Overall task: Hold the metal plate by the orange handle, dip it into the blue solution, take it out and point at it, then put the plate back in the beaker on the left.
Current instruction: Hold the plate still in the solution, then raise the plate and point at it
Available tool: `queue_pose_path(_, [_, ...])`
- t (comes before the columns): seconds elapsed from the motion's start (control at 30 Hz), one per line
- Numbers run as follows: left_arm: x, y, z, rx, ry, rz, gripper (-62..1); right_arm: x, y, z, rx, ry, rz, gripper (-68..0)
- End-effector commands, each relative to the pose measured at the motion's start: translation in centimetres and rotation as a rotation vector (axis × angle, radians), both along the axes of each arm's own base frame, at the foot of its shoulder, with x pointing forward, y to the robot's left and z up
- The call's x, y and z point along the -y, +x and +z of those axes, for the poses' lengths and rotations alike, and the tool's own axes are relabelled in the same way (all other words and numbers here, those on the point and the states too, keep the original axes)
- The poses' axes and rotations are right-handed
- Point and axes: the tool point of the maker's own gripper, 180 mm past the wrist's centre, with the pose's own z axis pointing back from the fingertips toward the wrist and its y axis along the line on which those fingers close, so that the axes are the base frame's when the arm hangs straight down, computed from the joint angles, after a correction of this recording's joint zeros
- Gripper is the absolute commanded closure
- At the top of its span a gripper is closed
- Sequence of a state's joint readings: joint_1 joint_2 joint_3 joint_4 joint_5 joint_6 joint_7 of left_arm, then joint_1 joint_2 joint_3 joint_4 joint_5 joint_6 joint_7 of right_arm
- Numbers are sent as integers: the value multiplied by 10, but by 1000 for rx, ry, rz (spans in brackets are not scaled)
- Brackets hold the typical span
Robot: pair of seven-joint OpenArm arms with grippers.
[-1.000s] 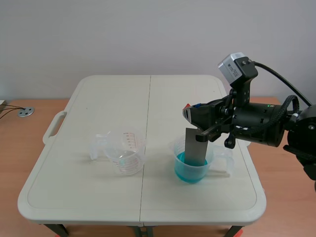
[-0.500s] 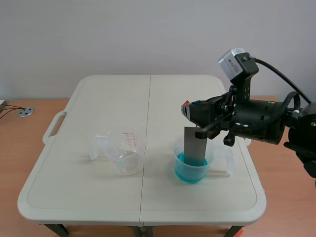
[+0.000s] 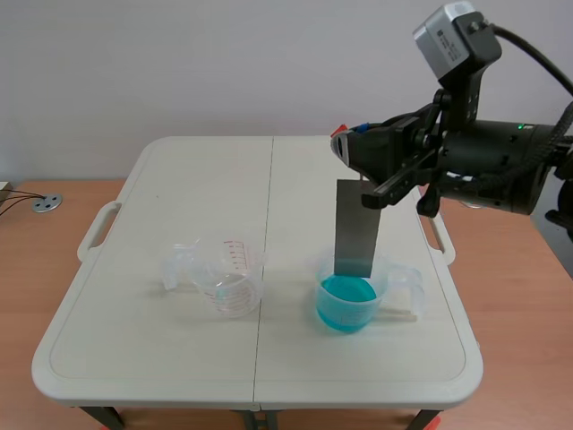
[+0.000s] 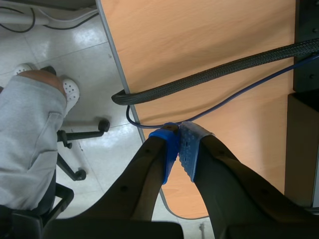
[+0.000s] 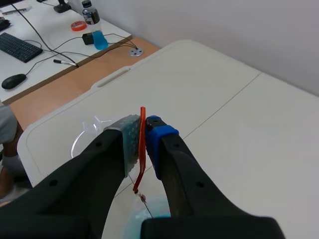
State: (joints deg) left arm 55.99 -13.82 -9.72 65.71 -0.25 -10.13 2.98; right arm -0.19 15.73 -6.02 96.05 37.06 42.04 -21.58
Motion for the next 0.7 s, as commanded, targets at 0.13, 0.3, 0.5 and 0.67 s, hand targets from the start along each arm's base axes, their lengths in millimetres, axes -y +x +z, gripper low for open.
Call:
queue_pose_path(0.13, [-1, 8, 4, 41, -7, -9, -30, -2, -6, 34, 87, 19, 23, -11])
queue_pose_path(0.3, [-8, 30, 12, 106, 6, -45, -30, -9, -13, 52, 120, 39, 51, -11])
queue_pose_path(0.5, [-47, 98, 50, 275, 112, -120, -30, -16, -21, 69, 154, 52, 79, -11])
queue_pose_path(0.67, [-78, 168, 106, 452, 227, -224, -30, -19, -25, 79, 187, 51, 90, -11])
